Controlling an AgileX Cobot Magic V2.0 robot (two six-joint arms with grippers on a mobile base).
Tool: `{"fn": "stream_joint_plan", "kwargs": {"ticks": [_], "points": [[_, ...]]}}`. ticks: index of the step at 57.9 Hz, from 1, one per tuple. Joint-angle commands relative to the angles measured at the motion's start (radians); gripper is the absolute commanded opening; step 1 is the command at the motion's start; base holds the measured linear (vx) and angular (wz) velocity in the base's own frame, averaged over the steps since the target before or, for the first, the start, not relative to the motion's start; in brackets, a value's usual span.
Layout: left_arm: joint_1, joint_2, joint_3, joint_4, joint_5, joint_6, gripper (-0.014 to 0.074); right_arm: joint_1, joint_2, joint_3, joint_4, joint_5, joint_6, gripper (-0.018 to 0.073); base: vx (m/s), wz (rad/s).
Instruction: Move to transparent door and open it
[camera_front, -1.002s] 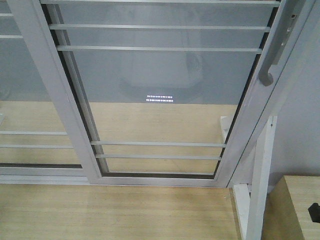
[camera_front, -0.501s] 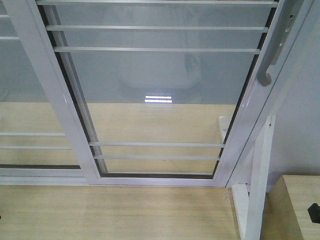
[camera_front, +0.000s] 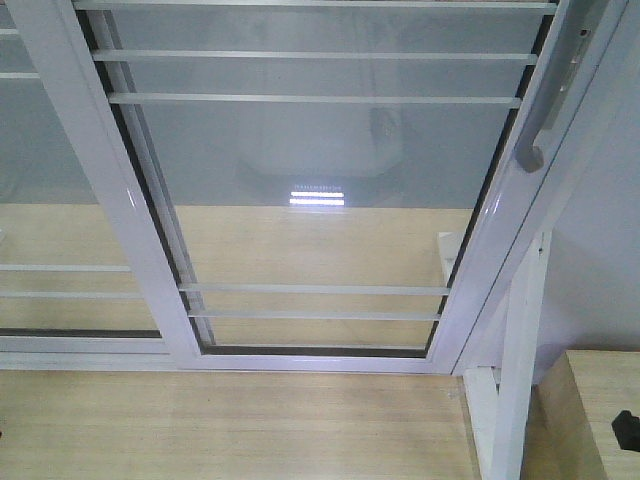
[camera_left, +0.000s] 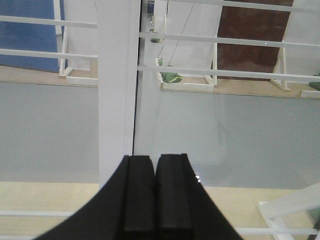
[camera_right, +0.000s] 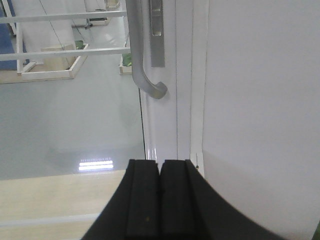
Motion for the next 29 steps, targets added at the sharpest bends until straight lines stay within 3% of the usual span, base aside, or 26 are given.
{"fn": "stream_joint_plan", "kwargs": {"ticks": [1,18,29], "points": [[0.001,0.017,0.013,-0.003,-0.081,0.000,-0.0006,-0.001,0.014,0.001,-0.002,-0.076,-0.004,-0.0009,0.00,0.00],[0.001,0.017,0.006,-0.003,-0.123,-0.002,-0.0006,-0.001,0.014,0.000,-0.002,-0.114,-0.004,-0.0009,0.00,0.00],[0.001,0.017,0.006,-0.012,-0.202,-0.031,-0.0006,-0.001,0.014,0.000,0.000,-0.278,0.000,-0.0009,0.00,0.00]]}}
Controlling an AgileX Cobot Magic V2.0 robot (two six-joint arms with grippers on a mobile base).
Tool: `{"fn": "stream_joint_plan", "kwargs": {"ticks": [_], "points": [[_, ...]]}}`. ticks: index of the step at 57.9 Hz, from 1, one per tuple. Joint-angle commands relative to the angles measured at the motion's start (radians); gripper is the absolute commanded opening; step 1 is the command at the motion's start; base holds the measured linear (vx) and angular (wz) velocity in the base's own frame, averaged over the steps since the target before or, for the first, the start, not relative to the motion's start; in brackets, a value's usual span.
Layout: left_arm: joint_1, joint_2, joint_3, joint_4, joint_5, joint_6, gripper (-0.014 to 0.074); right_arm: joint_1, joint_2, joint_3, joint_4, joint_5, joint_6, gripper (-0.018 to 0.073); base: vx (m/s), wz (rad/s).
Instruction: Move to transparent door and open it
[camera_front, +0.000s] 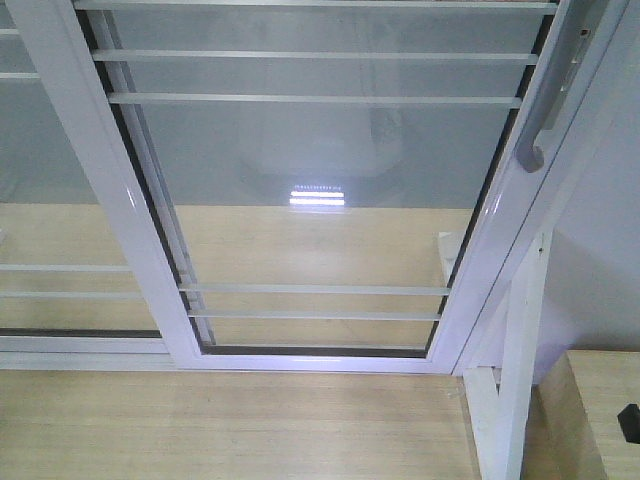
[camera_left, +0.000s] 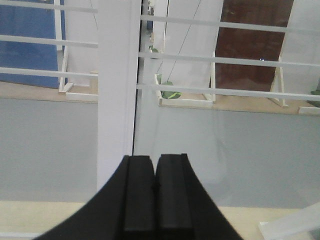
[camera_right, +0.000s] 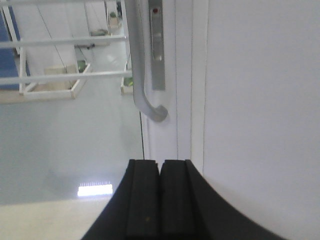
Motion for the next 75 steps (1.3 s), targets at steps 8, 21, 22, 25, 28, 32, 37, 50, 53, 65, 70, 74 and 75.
{"fn": "stream_joint_plan", "kwargs": {"ticks": [8,21,22,25,28,32,37,50,53,65,70,74,75], "points": [[0.001,0.017,0.006,-0.010,-0.291,-0.093,-0.0006,-0.001,0.014,-0.001,0.003,-0.481,0.019,-0.0009,0.00,0.00],[0.001,0.026,-0.080,-0.010,-0.529,-0.232,-0.0003,0.000,0.035,-0.160,0.079,-0.472,0.091,-0.0006,0.00,0.00],[0.001,0.030,-0.104,-0.010,-0.515,-0.230,-0.0003,0.000,0.043,-0.195,0.077,-0.430,0.085,-0.0006,0.00,0.00],[0.002,0.046,-0.167,-0.010,-0.462,-0.207,-0.0003,0.000,0.069,-0.283,0.072,-0.328,0.060,-0.0006,0.00,0.00],[0.003,0.075,-0.247,-0.007,-0.398,-0.162,-0.0001,0.000,0.108,-0.369,0.069,-0.234,0.023,-0.0006,0.00,0.00],[0.003,0.139,-0.347,-0.005,-0.318,-0.090,-0.0001,0.000,0.181,-0.484,0.067,-0.136,-0.049,-0.0005,0.00,0.00],[0.003,0.250,-0.459,-0.005,-0.259,-0.014,0.0000,0.000,0.294,-0.599,0.066,-0.082,-0.151,-0.0005,0.00,0.00],[0.003,0.572,-0.585,-0.006,-0.231,0.056,0.0000,0.000,0.610,-0.664,0.080,-0.095,-0.271,-0.0003,0.00,0.00],[0.003,0.642,-0.582,-0.008,-0.229,0.054,0.0000,0.000,0.681,-0.664,0.082,-0.079,-0.270,-0.0002,0.00,0.00],[0.001,0.791,-0.581,-0.008,-0.235,0.046,0.0024,0.000,0.875,-0.664,0.102,-0.075,-0.261,0.0018,0.00,0.00],[0.001,0.816,-0.581,-0.008,-0.225,0.049,0.0060,0.000,0.927,-0.664,0.163,-0.121,-0.239,0.0039,0.00,0.00],[0.001,0.827,-0.581,-0.008,-0.218,0.049,0.0097,0.000,0.952,-0.664,0.200,-0.158,-0.233,0.0057,0.00,0.00],[0.001,0.831,-0.581,-0.007,-0.215,0.050,0.0111,0.000,0.960,-0.664,0.208,-0.169,-0.233,0.0063,0.00,0.00]]}}
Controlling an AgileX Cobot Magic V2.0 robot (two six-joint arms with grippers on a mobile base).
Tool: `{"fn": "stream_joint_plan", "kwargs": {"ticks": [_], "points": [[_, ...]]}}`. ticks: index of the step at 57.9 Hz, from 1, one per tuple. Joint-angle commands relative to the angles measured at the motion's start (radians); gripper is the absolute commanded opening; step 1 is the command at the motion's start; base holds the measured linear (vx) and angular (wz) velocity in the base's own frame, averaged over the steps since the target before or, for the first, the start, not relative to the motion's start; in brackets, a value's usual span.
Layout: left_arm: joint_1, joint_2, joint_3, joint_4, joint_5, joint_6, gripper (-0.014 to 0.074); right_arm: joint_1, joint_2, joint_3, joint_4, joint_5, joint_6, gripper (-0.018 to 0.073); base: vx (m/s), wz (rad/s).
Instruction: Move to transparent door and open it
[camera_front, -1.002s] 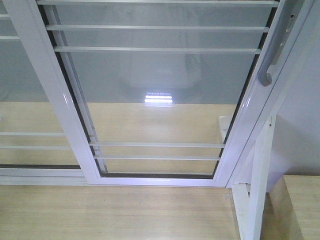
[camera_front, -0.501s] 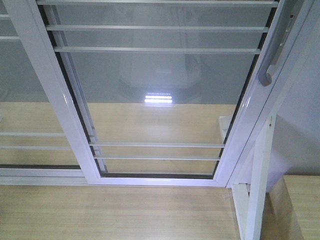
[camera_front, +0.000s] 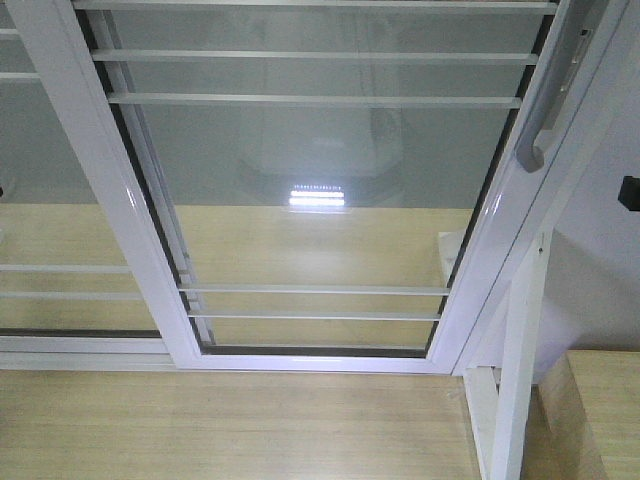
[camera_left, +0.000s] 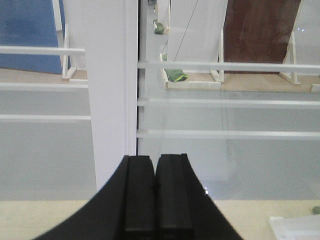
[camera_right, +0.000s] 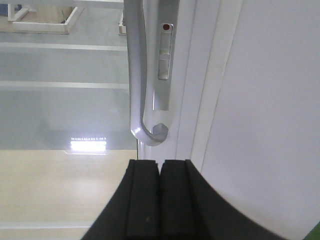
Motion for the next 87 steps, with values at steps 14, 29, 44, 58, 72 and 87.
{"fn": "stream_joint_plan", "kwargs": {"ticks": [14,29,44,58,72,87], "points": [[0.000,0.025,-0.025,-0.005,-0.041,0.007,0.0316,0.000,0.112,-0.033,0.045,-0.188,-0.036,0.0225,0.00,0.00],[0.000,0.026,-0.025,-0.005,-0.037,0.007,0.0373,0.000,0.240,-0.033,0.047,-0.299,-0.043,0.0475,0.00,0.00],[0.000,0.026,-0.025,-0.005,-0.037,0.007,0.0373,0.001,0.431,-0.035,-0.085,-0.530,0.009,0.0480,0.00,0.00],[0.000,0.026,-0.025,-0.005,-0.037,0.007,0.0373,0.001,0.553,-0.035,-0.339,-0.767,0.227,0.0480,0.00,0.00],[0.000,0.027,-0.025,-0.005,0.005,0.007,0.0373,0.001,0.674,-0.091,-0.376,-0.886,0.239,0.0480,0.00,0.00],[0.000,0.027,-0.025,-0.005,0.086,0.007,0.0373,0.001,0.761,-0.291,-0.376,-0.795,0.241,0.0480,0.00,0.00]]}}
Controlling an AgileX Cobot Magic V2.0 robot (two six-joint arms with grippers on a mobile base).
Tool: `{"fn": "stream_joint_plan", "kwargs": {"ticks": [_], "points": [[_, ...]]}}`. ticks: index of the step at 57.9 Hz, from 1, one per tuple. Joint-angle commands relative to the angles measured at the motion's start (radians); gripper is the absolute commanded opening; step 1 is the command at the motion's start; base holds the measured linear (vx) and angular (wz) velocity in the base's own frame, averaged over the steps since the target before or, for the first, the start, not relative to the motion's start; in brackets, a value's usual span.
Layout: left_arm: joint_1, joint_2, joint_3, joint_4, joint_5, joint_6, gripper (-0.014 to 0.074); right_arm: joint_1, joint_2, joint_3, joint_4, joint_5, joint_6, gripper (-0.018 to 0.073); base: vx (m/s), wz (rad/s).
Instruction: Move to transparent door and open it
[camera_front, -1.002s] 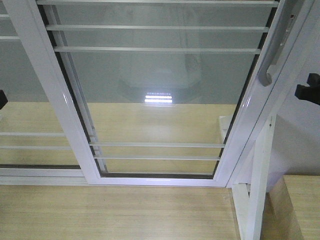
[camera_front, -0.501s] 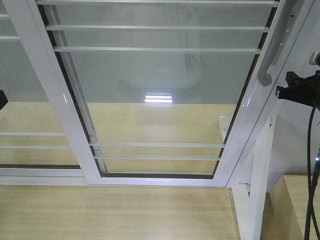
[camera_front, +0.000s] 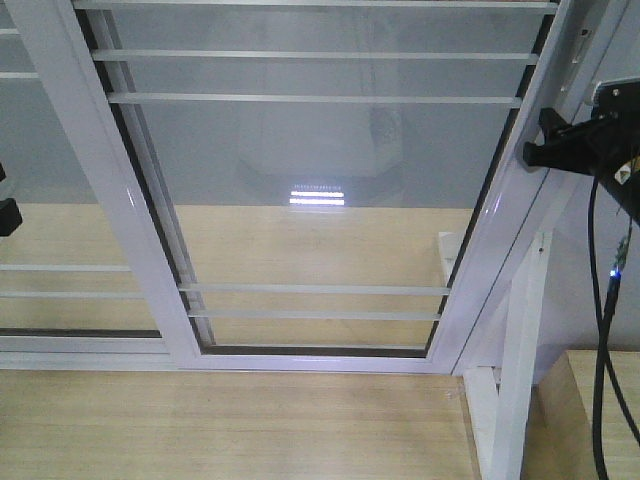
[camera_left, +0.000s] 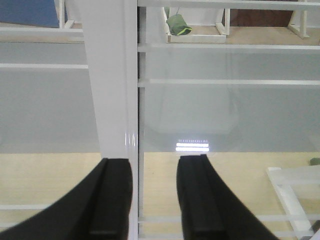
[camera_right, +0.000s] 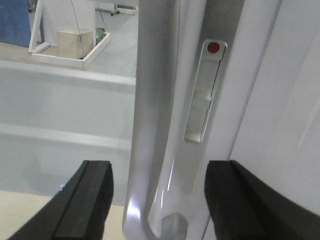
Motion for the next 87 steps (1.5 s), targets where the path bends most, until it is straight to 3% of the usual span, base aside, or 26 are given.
{"fn": "stream_joint_plan", "kwargs": {"ticks": [1,15,41,57,87], "points": [[0.000,-0.001,-0.027,-0.005,-0.057,0.001,0.0373,-0.002,-0.018,-0.103,-0.004,-0.021,0.006,0.0480,0.00,0.00],[0.000,-0.001,-0.027,-0.005,-0.061,0.001,0.0373,-0.002,-0.001,-0.247,-0.029,0.103,0.066,0.0480,0.00,0.00],[0.000,-0.001,-0.027,-0.007,-0.060,0.001,0.0373,-0.002,0.072,-0.417,-0.159,0.166,0.185,0.0480,0.00,0.00],[0.000,-0.001,-0.027,-0.006,-0.061,0.001,0.0373,0.010,0.096,-0.458,-0.162,0.169,0.186,0.0454,0.00,0.00],[0.000,-0.001,-0.027,-0.006,-0.085,0.001,0.0373,0.201,0.096,-0.458,-0.166,0.173,0.180,0.0417,0.00,0.00]]}}
